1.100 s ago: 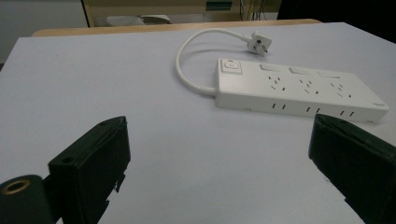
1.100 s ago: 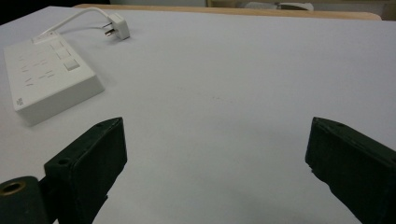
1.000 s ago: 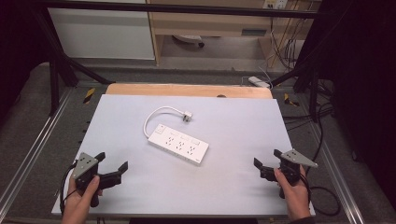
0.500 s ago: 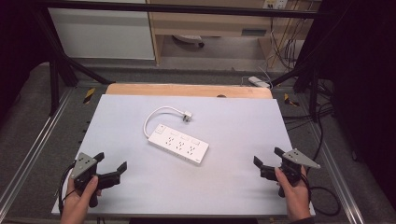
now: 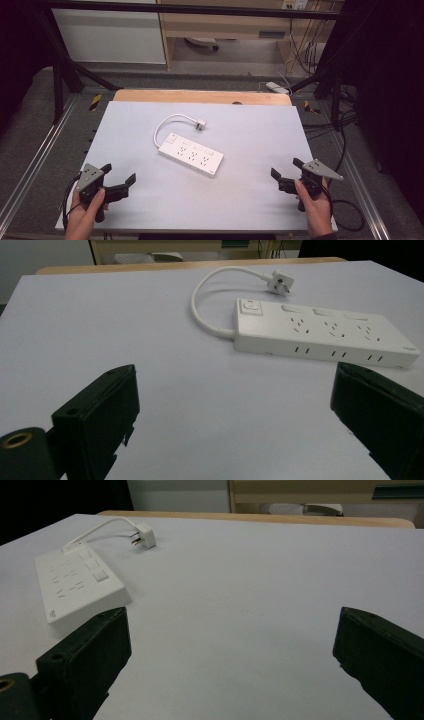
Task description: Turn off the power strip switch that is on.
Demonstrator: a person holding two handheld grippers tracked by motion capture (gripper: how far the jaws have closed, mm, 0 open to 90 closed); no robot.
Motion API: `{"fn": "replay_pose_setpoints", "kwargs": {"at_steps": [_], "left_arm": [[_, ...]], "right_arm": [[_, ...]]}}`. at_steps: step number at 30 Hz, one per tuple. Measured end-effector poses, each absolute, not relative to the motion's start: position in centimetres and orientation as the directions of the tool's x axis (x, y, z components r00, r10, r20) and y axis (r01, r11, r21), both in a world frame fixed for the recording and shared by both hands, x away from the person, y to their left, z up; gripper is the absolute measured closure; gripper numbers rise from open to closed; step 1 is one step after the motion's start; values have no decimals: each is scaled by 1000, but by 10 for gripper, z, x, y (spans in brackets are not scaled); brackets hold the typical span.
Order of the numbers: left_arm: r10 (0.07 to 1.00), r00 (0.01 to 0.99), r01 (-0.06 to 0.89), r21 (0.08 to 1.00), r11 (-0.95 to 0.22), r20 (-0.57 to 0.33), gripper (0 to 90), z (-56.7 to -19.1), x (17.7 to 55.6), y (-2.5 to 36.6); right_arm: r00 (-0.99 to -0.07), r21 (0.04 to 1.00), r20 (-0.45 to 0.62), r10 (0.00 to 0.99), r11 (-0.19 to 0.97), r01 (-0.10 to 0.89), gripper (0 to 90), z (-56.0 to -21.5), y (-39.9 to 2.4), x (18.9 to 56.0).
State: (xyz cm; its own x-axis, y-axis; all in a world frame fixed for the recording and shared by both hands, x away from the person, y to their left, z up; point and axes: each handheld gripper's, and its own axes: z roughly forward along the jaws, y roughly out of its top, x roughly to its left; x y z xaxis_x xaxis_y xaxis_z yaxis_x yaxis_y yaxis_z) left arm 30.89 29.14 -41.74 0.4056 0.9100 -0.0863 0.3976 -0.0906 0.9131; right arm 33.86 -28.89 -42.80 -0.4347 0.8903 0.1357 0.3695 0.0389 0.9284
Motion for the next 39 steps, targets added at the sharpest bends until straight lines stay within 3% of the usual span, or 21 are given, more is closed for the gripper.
{"fn": "replay_pose_setpoints", "kwargs": {"at_steps": [18,39], "left_arm": [[912,400,406,910,-86,-92,50,-418,309,291],[907,410,413,906,-96,-91,50,-420,310,289]], "right_arm": [[-469,928,136,872,54,369,20,-422,-280,336],[-521,940,143,841,49,337,28,-384,-261,354]]}}
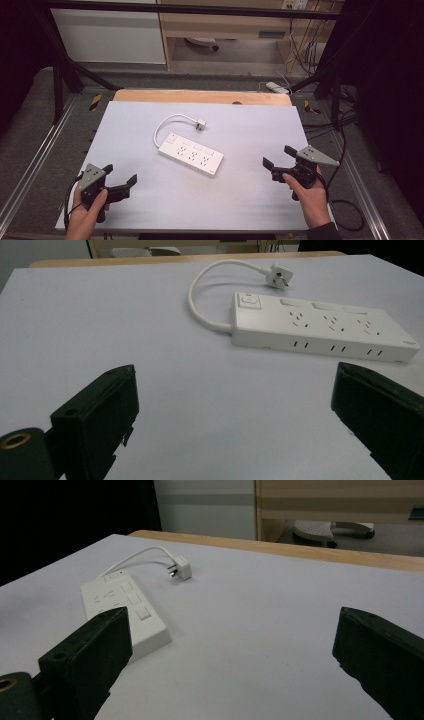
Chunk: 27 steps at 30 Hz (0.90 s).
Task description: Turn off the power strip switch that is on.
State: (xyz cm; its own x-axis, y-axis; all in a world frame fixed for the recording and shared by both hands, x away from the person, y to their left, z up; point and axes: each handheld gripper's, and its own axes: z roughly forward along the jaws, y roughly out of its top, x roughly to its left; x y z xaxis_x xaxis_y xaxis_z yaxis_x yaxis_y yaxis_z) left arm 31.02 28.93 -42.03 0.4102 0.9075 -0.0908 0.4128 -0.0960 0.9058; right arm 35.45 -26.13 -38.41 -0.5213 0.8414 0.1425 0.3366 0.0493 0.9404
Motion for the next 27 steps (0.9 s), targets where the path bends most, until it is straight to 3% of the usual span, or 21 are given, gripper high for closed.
{"fn": "replay_pose_setpoints", "kwargs": {"at_steps": [27], "left_arm": [[898,432,405,907,-114,-80,50,-419,309,287]], "right_arm": [[-579,942,70,812,136,306,43,-348,-216,394]]}}
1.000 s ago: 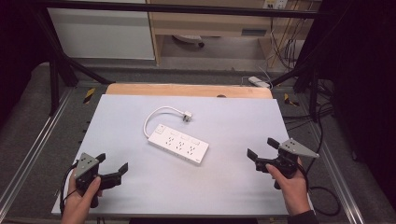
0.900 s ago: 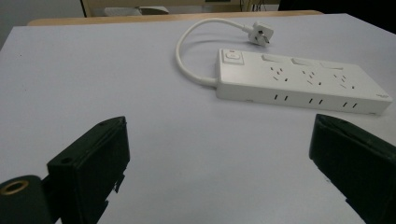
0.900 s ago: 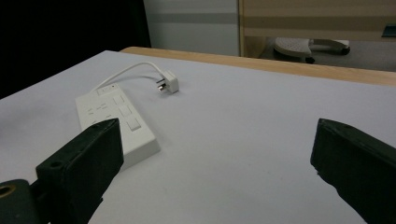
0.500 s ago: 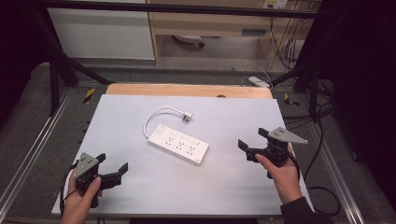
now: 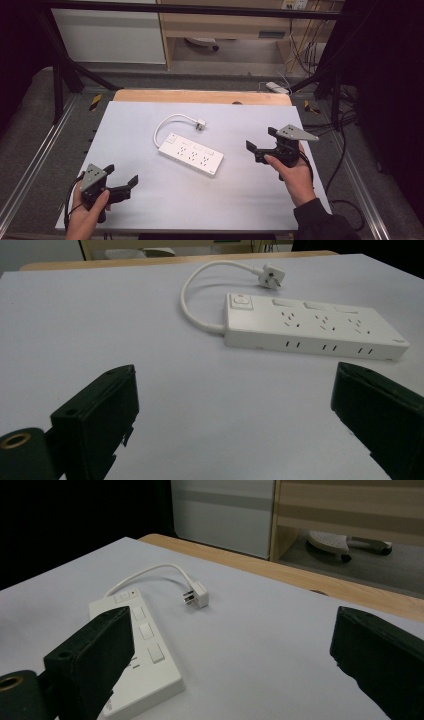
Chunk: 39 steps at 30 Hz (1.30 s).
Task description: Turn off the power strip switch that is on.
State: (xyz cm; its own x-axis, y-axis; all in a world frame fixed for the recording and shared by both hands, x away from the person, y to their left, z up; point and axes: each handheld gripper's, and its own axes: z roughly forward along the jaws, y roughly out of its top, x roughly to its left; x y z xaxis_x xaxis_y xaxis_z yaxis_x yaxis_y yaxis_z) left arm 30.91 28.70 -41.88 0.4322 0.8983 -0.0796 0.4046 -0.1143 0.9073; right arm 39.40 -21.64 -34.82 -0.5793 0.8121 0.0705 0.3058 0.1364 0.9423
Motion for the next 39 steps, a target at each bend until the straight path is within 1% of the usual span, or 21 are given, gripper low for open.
{"fn": "replay_pose_setpoints", "kwargs": {"at_steps": [7,19,24,25,26,27,29,30,31,32,33,35,36,37,39], "left_arm": [[908,414,379,920,-103,-69,51,-416,309,290],[901,425,413,904,-108,-86,51,-420,311,289],[901,424,416,903,-101,-94,51,-420,311,289],[901,424,415,904,-104,-91,51,-420,311,289],[900,425,415,904,-105,-90,51,-420,311,289],[900,425,415,904,-103,-93,51,-420,311,288],[900,427,418,902,-106,-92,51,-421,311,289],[900,427,419,902,-108,-91,51,-421,311,289],[899,427,420,901,-105,-94,51,-421,311,289],[899,427,422,901,-105,-95,51,-421,311,289],[899,426,422,900,-104,-96,51,-421,311,289],[900,425,423,901,-101,-99,51,-421,311,289],[900,425,423,900,-102,-98,51,-421,311,289],[899,427,423,900,-105,-96,51,-420,311,289],[899,428,422,900,-106,-95,51,-420,311,289]], "right_arm": [[-596,936,55,801,166,310,43,-346,-208,401],[-620,934,56,782,178,309,47,-338,-194,412],[-626,935,52,778,182,303,69,-337,-190,413],[-627,937,50,777,182,300,86,-336,-189,413],[-632,941,47,774,177,287,131,-335,-186,413],[-632,941,47,774,177,287,131,-335,-186,413],[-641,944,51,766,173,281,188,-334,-185,414],[-648,948,46,760,171,268,241,-333,-182,415],[-648,948,46,760,171,268,241,-333,-182,415],[-654,950,51,754,165,263,295,-331,-179,415],[-654,950,51,754,165,263,295,-331,-179,415],[-661,954,48,749,160,252,346,-330,-176,416],[-667,957,44,744,160,241,416,-328,-173,416],[-667,957,44,744,160,241,416,-328,-173,416],[-675,958,40,737,163,235,474,-328,-170,416]]}}
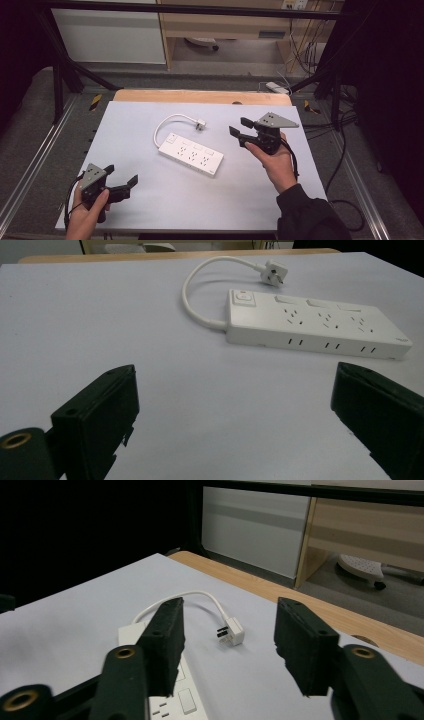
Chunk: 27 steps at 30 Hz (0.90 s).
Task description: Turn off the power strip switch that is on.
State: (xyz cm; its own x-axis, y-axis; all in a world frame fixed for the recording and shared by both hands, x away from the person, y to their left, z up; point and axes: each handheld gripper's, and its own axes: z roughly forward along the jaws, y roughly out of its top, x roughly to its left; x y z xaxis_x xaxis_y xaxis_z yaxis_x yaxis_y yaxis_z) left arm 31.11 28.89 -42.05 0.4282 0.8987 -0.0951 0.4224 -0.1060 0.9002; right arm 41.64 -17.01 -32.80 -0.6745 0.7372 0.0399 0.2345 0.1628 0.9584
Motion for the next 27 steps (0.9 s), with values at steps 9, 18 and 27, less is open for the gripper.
{"fn": "replay_pose_setpoints", "kwargs": {"at_steps": [9,18,27], "left_arm": [[897,431,429,897,-107,-99,51,-420,311,289],[897,432,427,898,-108,-98,51,-420,311,288],[897,431,424,899,-111,-93,51,-420,311,289]], "right_arm": [[-697,958,32,716,176,225,749,-332,-162,420],[-700,959,40,713,170,227,873,-333,-158,424],[-703,953,30,710,192,235,900,-334,-151,429]]}}
